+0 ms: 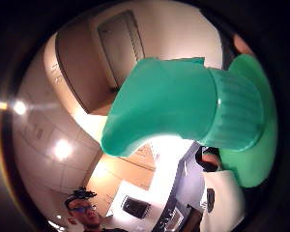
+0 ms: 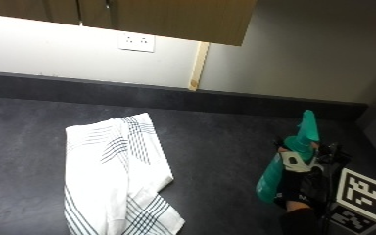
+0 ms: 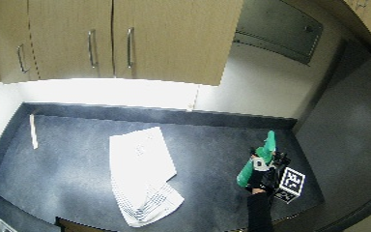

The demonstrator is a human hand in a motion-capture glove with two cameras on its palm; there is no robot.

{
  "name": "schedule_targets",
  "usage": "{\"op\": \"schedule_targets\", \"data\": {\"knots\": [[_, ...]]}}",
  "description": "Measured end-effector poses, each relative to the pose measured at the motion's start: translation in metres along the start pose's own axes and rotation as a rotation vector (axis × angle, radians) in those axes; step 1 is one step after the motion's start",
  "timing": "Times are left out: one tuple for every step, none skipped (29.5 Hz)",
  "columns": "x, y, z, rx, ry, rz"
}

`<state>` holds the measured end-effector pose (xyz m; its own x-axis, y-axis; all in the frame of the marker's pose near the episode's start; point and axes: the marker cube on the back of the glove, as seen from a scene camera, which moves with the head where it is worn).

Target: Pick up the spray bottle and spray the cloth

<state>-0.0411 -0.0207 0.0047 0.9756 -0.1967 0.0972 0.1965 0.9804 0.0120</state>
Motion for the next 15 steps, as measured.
{"op": "schedule_targets", "data": {"knots": [[-0.007, 0.007, 0.004, -0.038, 0.025, -0.014], [-0.011, 0.015, 0.013, -0.070, 0.028, -0.012], [-0.015, 0.023, 0.024, -0.101, 0.023, -0.006], [-0.018, 0.030, 0.036, -0.131, 0.017, -0.001], [-0.021, 0.036, 0.047, -0.160, 0.012, 0.003], [-0.022, 0.042, 0.058, -0.189, 0.009, 0.004], [-0.024, 0.048, 0.069, -0.219, 0.006, 0.003], [-0.026, 0.054, 0.080, -0.251, 0.003, 0.000], [-0.028, 0.060, 0.093, -0.286, 0.001, -0.003], [-0.030, 0.066, 0.105, -0.322, -0.002, -0.006], [-0.032, 0.072, 0.117, -0.358, -0.004, -0.008], [-0.034, 0.077, 0.129, -0.392, -0.007, -0.009], [-0.035, 0.082, 0.139, -0.423, -0.009, -0.010], [-0.036, 0.085, 0.148, -0.450, -0.011, -0.011], [-0.036, 0.087, 0.156, -0.470, -0.011, -0.013]]}}
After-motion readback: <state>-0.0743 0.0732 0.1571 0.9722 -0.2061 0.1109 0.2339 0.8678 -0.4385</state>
